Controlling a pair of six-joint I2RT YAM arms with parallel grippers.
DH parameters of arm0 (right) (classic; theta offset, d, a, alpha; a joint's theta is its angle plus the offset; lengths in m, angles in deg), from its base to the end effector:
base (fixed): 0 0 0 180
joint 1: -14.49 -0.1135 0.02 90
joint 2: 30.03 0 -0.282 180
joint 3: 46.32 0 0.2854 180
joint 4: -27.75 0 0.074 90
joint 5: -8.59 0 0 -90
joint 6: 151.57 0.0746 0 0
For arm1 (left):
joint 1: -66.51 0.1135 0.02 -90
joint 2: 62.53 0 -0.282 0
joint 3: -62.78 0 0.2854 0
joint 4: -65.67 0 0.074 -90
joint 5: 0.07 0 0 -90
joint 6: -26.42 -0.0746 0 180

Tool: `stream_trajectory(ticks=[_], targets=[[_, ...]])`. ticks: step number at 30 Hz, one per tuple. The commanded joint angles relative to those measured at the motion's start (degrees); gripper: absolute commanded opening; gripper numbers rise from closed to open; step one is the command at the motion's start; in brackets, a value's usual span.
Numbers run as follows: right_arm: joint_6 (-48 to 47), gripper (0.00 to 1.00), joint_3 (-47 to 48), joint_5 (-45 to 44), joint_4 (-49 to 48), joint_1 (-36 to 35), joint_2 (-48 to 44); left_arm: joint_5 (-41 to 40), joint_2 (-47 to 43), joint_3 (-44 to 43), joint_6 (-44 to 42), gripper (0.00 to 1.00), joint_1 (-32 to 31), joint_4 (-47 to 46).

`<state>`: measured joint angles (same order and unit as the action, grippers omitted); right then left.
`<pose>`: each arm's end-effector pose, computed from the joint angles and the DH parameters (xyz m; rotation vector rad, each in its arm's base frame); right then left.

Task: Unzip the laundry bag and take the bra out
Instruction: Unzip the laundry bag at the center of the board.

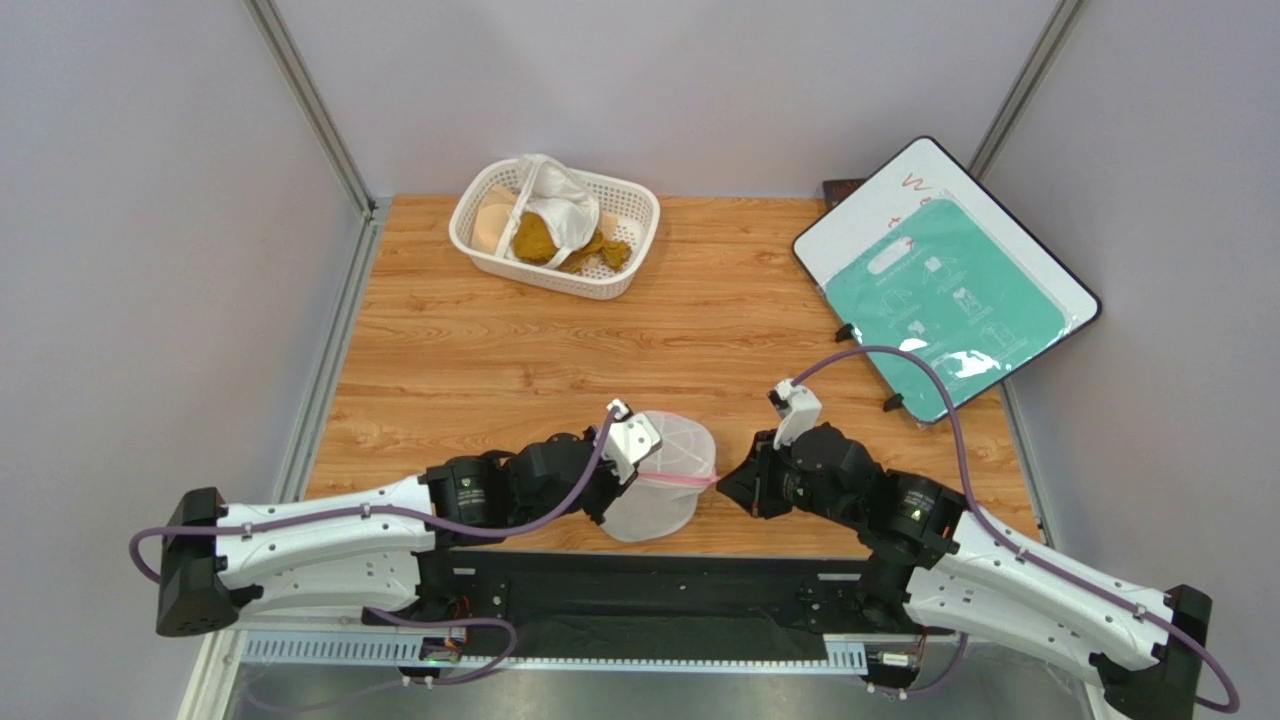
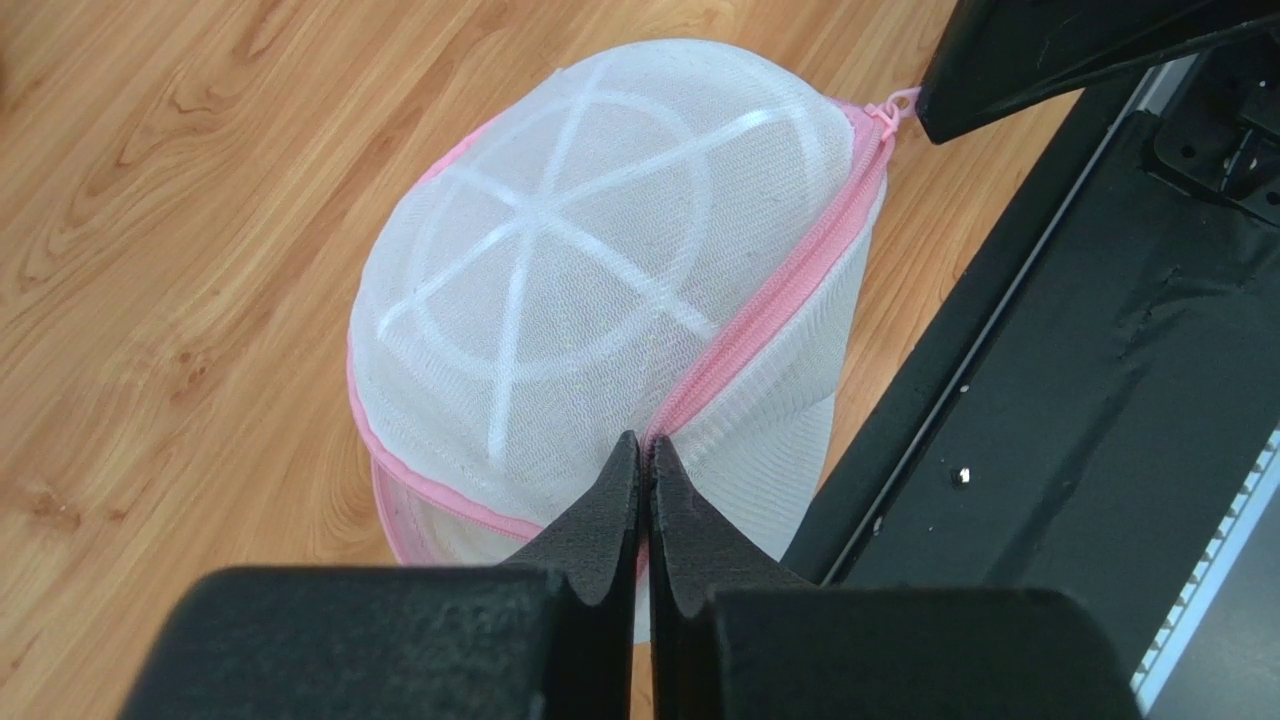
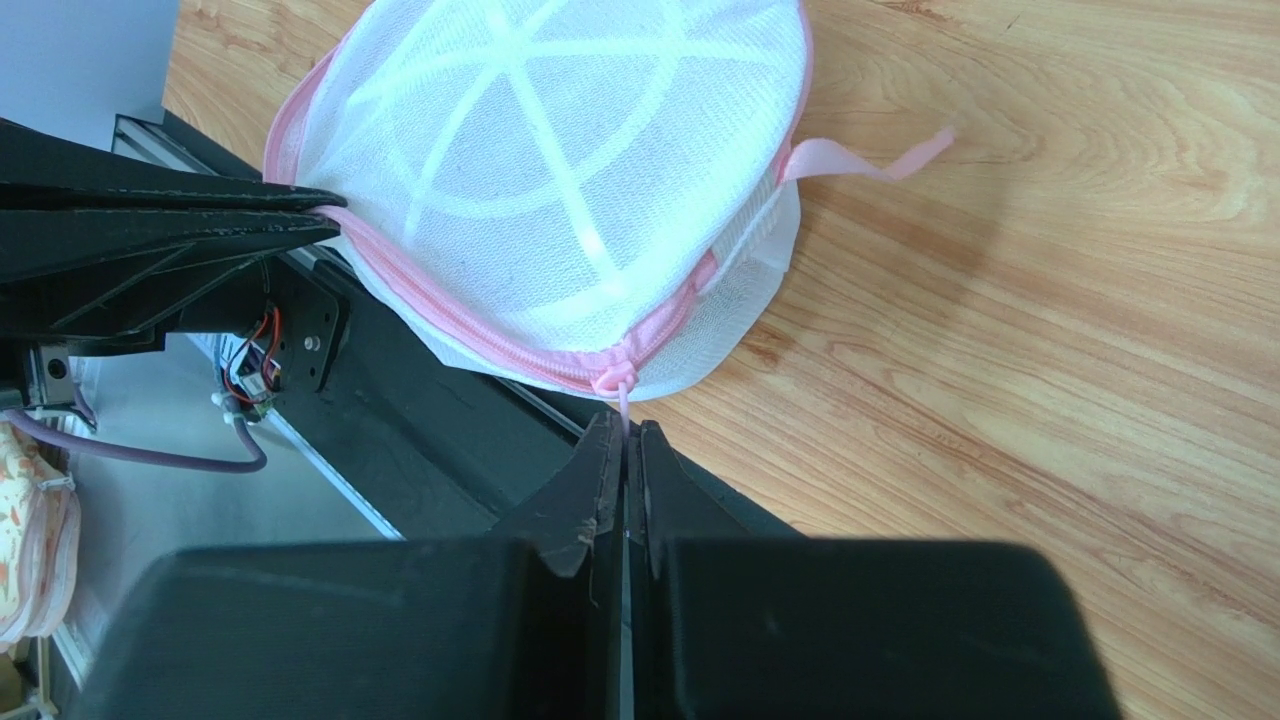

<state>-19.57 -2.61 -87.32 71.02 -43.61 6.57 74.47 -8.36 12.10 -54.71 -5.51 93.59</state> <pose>0.1103 0.1627 0.2295 -0.2663 2.3196 0.8312 0.1005 -0.2453 0.2487 0.9824 1.9098 -0.5582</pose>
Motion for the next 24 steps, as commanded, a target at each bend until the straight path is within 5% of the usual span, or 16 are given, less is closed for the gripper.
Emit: stream_trajectory(ticks=[1, 24], targets=[[0.0, 0.0, 1.8, -2.3, 1.6, -0.2, -0.3, -4.5, -2.7, 0.7, 1.2, 0.0, 0.0, 4.2], [-1.4, 0.0, 0.1, -3.9, 0.1, 1.2, 3.7, -4.9, -11.2, 4.1, 4.0, 0.0, 0.0, 7.7]])
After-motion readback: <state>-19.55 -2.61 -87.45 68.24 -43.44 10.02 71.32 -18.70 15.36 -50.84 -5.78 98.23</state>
